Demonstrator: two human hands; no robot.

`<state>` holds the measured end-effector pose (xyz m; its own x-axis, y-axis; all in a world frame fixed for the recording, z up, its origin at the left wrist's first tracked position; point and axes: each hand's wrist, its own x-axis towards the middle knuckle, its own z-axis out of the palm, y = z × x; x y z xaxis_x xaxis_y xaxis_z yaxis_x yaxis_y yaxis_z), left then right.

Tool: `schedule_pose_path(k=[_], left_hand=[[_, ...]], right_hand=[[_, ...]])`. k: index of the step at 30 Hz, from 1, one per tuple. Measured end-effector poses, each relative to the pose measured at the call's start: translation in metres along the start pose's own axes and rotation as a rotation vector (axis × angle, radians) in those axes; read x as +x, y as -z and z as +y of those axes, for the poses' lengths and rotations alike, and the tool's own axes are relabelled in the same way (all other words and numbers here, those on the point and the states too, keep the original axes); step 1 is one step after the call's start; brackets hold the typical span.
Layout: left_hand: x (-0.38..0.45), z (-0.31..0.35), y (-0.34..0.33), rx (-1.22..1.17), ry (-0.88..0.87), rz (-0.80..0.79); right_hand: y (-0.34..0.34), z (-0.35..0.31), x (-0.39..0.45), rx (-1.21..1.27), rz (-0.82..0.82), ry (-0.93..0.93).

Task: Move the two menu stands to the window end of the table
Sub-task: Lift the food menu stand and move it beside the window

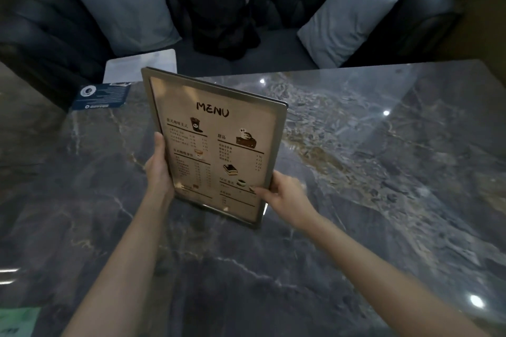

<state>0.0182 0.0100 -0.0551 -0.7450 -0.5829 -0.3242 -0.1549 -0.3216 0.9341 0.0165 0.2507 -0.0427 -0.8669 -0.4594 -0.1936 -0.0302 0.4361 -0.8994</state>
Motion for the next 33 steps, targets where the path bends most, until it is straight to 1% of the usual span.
schedule_pose_path(k=[3,7,9,13,17,20,22,26,30,33], left_hand=[[-0.007,-0.001,-0.016,0.023,-0.006,0.016],[-0.013,-0.004,-0.052,0.045,0.003,-0.003],[-0.016,-0.006,-0.074,0.089,-0.002,-0.060],[-0.027,-0.011,-0.126,0.151,0.055,-0.185],[-0.052,-0.017,-0.196,0.204,0.066,-0.278],[-0.069,-0.026,-0.251,0.251,0.084,-0.361],[-0.078,-0.035,-0.286,0.265,0.100,-0.450],[-0.097,-0.052,-0.358,0.316,0.119,-0.574],[-0.115,-0.067,-0.430,0.336,0.143,-0.618],[-0.123,-0.076,-0.479,0.333,0.126,-0.714]], right_hand=[[0.014,0.003,-0.007,0.036,0.001,-0.018],[0.044,0.010,-0.022,0.083,0.008,-0.029],[0.064,0.016,-0.029,0.107,0.031,-0.031],[0.113,0.032,-0.044,0.152,0.092,-0.077],[0.164,0.053,-0.065,0.238,0.151,-0.161],[0.206,0.070,-0.084,0.282,0.232,-0.187],[0.235,0.082,-0.097,0.288,0.276,-0.207],[0.298,0.110,-0.118,0.301,0.342,-0.229],[0.357,0.135,-0.134,0.294,0.399,-0.244],[0.396,0.152,-0.140,0.280,0.445,-0.259]])
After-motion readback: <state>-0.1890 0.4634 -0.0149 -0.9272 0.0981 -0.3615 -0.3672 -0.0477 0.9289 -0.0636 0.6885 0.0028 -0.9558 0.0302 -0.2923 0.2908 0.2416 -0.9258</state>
